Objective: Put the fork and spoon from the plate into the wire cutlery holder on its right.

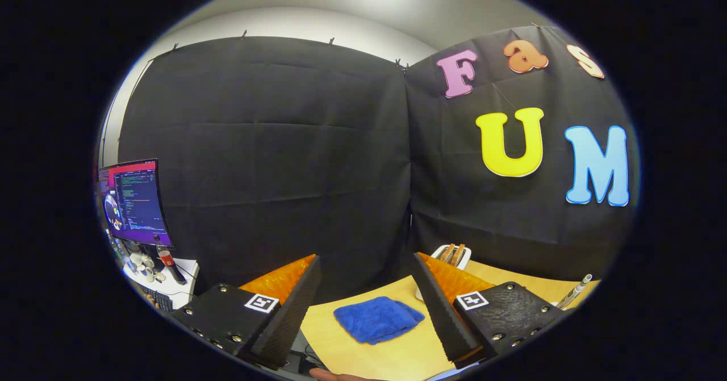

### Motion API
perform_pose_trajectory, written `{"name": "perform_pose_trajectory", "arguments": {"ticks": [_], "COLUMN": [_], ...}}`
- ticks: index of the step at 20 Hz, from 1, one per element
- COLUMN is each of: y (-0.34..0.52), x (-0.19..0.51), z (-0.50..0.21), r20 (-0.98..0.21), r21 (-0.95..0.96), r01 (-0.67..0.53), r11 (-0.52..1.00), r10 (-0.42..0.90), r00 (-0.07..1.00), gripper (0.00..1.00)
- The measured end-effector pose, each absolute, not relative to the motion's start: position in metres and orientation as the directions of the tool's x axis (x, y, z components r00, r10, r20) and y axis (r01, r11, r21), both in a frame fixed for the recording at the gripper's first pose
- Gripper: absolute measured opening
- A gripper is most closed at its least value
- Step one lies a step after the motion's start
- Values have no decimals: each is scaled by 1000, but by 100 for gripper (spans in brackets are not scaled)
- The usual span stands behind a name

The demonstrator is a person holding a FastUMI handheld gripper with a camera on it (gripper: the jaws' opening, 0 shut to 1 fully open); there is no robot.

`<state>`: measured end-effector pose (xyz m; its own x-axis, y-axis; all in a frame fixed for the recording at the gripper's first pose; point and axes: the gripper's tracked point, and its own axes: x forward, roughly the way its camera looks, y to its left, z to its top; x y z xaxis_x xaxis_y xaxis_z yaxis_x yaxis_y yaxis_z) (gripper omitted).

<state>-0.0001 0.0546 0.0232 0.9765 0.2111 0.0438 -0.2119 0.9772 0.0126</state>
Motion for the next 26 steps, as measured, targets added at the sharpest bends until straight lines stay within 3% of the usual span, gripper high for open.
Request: {"name": "perform_pose_trajectory", "arguments": {"ticks": [3,6,10,13,19,26], "y": [9,-55,-131,-160,-171,-164], "x": [-18,-45,-109,-143,-171,-177], "z": [23,13,-30,-63,-147,-249], "r20": [64,49,-49,-100,-276,-586], "r21": [15,32,63,79,36,84], "r01": [-61,190,527,663,705,693], "r11": [998,981,848,744,708,716], "r10": [60,-191,-525,-656,-671,-527], "r00": [996,980,850,748,688,616], "gripper": [98,98,98,98,98,98]}}
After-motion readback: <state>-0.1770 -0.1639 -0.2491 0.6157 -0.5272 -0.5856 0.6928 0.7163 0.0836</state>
